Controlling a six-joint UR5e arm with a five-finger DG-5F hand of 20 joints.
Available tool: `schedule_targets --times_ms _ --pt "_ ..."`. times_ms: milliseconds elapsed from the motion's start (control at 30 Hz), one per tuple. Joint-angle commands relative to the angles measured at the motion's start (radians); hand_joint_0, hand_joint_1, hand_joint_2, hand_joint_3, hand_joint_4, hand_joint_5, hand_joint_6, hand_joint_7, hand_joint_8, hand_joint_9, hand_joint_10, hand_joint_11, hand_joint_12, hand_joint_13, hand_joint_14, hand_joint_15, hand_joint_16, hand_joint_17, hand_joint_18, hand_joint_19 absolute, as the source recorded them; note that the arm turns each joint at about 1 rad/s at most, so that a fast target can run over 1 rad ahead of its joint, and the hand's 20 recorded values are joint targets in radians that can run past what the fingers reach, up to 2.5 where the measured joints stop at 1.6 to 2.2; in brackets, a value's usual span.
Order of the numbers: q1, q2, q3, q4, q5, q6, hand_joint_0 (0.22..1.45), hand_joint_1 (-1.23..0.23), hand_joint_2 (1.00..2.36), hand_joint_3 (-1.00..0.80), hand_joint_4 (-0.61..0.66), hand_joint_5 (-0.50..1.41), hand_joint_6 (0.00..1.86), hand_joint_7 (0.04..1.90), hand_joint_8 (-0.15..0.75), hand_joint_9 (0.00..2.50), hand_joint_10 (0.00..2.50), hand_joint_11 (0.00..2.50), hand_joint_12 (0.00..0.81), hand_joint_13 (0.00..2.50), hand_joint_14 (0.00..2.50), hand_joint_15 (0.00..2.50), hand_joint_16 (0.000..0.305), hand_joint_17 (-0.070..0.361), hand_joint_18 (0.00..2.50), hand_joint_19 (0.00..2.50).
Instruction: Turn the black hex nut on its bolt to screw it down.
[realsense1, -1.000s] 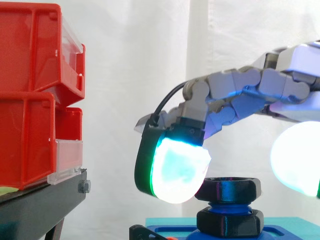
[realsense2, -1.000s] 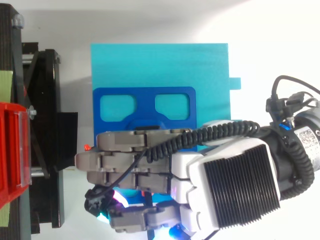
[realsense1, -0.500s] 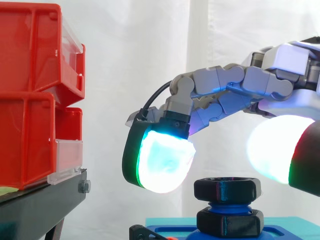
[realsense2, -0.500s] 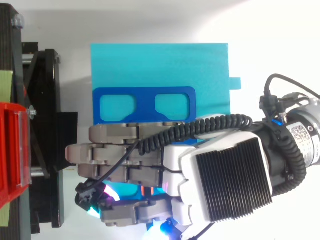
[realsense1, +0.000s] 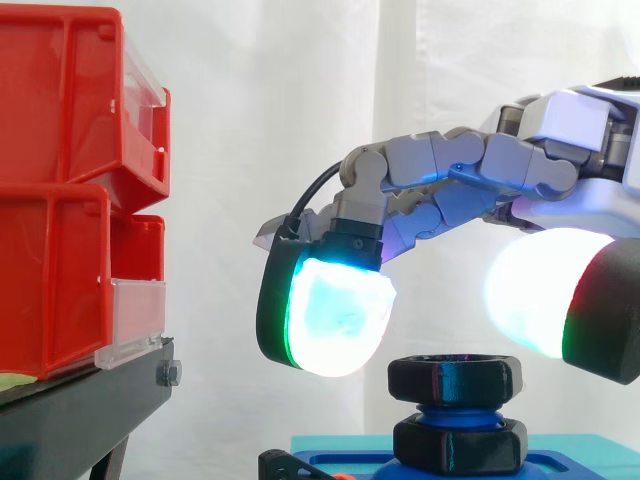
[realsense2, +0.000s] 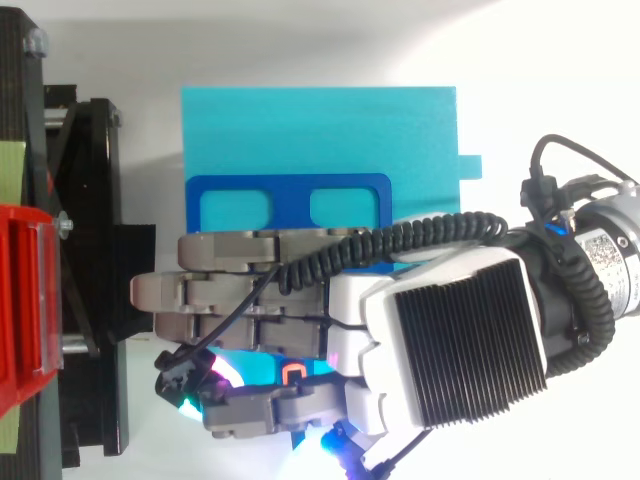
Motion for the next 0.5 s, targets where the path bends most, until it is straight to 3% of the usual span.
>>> schedule_targets --times_ms 0,233,467 --pt "-0.004 0.0 0.001 -0.001 -0.002 0.0 0.51 -0.24 1.0 -0.5 0.21 -0.06 0.5 1.22 0.268 0.66 0.0 0.0 0.356 0.42 0.0 0.02 0.053 0.119 0.33 0.18" --pt "-0.015 -0.014 -0.001 0.0 -0.031 -0.006 0.51 -0.24 1.0 -0.5 0.21 -0.06 0.5 1.23 0.267 0.66 0.0 0.0 0.357 0.42 0.0 0.02 0.053 0.12 0.33 0.17" --pt "-0.015 -0.014 0.001 -0.006 -0.037 -0.006 0.51 -0.24 1.0 -0.5 0.21 -0.06 0.5 1.23 0.269 0.66 0.0 0.0 0.356 0.42 0.0 0.02 0.053 0.12 0.33 0.16"
